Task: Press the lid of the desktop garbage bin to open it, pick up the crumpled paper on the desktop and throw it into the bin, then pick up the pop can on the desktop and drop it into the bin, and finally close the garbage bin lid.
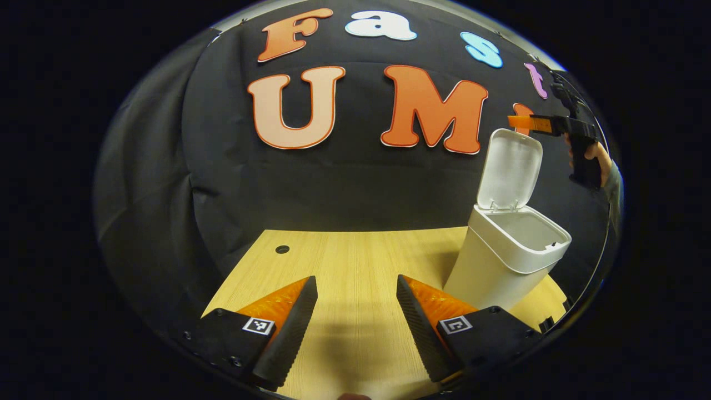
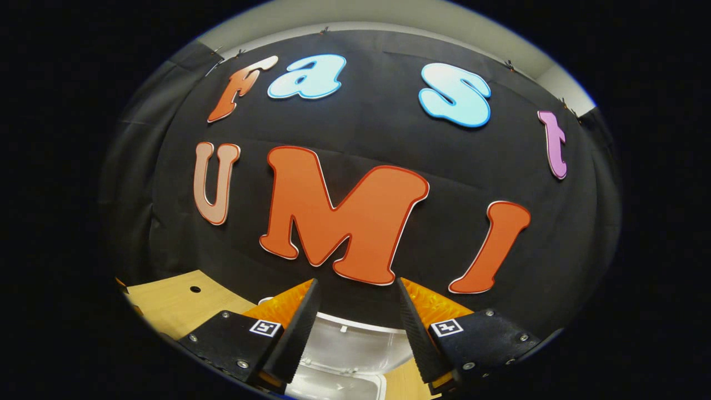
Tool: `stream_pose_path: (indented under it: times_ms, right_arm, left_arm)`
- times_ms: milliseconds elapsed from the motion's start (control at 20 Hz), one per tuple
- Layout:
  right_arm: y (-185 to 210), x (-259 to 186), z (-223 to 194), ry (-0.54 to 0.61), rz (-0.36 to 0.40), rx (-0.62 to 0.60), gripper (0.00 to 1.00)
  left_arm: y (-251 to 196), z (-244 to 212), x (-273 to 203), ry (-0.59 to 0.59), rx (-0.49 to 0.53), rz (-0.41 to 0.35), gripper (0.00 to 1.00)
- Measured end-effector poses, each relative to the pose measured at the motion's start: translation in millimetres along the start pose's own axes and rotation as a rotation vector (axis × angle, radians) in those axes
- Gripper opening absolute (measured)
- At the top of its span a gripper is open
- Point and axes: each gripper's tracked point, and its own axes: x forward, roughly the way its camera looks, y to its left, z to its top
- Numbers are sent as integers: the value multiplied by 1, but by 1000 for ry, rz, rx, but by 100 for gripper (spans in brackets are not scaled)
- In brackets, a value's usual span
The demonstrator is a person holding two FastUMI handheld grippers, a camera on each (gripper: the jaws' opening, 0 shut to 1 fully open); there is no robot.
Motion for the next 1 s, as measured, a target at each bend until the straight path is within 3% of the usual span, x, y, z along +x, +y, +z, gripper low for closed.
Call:
stream_pose_path:
  times_ms: [150,500,700,1000]
  right_arm:
    - [3,-6,-8,27,9,68,82]
    - [14,-48,-20,57,38,69,82]
    - [25,-70,-50,149,68,99,82]
    - [27,-100,-93,239,50,120,83]
  left_arm:
    - [4,-4,-1,8,-6,-1,92]
    - [-14,-2,9,13,34,-64,92]
    - [-29,-1,11,16,52,-110,92]
    - [-47,2,18,18,79,-155,91]
